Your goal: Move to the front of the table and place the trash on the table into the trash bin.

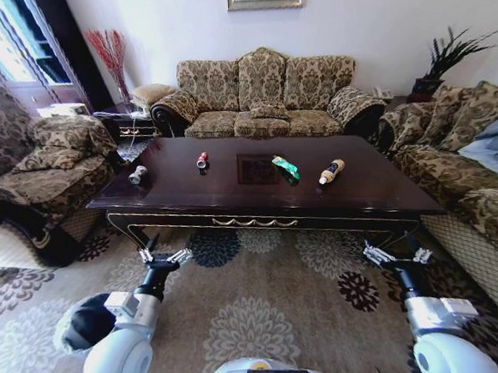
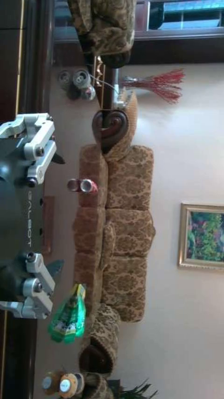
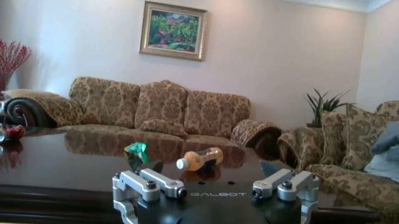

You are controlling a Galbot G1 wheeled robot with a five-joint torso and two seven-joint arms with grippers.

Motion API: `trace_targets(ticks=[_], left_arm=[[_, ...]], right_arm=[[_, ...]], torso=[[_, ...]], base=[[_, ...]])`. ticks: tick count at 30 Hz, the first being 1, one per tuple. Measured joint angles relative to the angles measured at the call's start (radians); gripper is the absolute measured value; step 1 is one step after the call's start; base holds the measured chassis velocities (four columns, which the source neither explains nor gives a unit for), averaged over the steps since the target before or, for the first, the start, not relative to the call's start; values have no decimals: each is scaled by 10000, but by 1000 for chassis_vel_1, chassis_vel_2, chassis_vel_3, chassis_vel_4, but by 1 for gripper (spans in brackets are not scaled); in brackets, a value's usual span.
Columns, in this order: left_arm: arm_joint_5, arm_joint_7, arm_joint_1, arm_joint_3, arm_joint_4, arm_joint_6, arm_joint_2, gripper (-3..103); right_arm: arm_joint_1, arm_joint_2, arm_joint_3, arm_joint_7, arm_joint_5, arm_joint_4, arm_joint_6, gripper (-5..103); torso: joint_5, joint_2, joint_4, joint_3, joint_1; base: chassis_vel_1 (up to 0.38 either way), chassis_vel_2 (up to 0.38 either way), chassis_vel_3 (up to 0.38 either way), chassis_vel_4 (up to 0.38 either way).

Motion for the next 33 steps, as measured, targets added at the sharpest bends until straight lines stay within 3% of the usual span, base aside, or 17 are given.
trace_targets(ticks=[13, 18, 33], left_arm=[[243, 9, 283, -34, -173, -124, -278, 100], [265, 13, 305, -61, -175, -130, -263, 100], [271, 25, 348, -63, -183, -120, -272, 100]], right_arm=[[-31, -151, -104, 8, -36, -108, 175, 100], [7, -179, -78, 7, 2, -450, 631, 100], [-26, -90, -167, -91, -116, -672, 811, 100]], torso=[[-1, 0, 1, 0, 1], [3, 0, -2, 0, 0], [2, -1, 0, 1, 2]], base=[[149, 152, -136, -138], [128, 109, -151, -130], [34, 10, -39, -2]])
